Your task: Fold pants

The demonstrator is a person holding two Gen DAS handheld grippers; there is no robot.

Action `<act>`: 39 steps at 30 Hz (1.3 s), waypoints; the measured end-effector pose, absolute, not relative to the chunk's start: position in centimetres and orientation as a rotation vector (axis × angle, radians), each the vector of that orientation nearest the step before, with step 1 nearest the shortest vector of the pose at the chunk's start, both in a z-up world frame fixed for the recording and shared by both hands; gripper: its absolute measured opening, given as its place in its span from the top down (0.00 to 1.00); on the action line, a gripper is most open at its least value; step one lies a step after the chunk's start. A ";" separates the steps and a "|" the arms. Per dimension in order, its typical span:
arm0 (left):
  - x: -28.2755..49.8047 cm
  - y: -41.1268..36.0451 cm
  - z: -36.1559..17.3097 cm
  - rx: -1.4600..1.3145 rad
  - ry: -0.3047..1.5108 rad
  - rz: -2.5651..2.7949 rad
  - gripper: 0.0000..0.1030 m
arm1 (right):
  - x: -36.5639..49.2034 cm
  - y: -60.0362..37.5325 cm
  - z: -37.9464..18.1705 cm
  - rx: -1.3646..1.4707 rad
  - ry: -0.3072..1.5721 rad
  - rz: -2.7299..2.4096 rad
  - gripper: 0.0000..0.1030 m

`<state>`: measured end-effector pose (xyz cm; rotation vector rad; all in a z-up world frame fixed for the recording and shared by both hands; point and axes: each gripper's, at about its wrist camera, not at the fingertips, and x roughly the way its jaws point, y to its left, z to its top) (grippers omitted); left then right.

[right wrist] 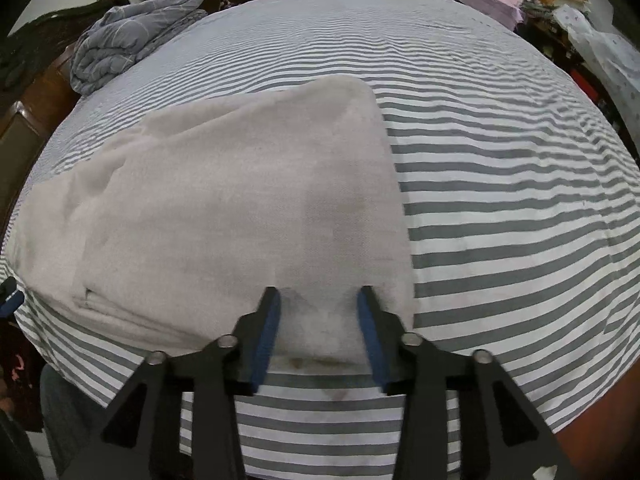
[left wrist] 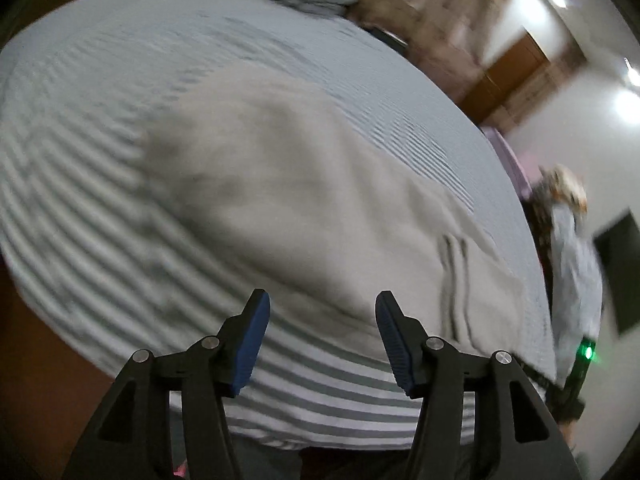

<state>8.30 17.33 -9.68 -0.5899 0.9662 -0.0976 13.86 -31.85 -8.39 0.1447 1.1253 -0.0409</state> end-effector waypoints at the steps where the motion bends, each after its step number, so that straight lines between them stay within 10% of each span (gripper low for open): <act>1: 8.1 18.3 -9.9 -0.614 0.965 -0.083 0.45 | 13.9 -31.4 -8.2 0.122 1.121 -0.049 0.57; 39: 14.1 26.9 -16.2 -1.100 0.894 -0.118 0.44 | 12.3 -24.6 -5.8 0.214 1.054 0.010 0.41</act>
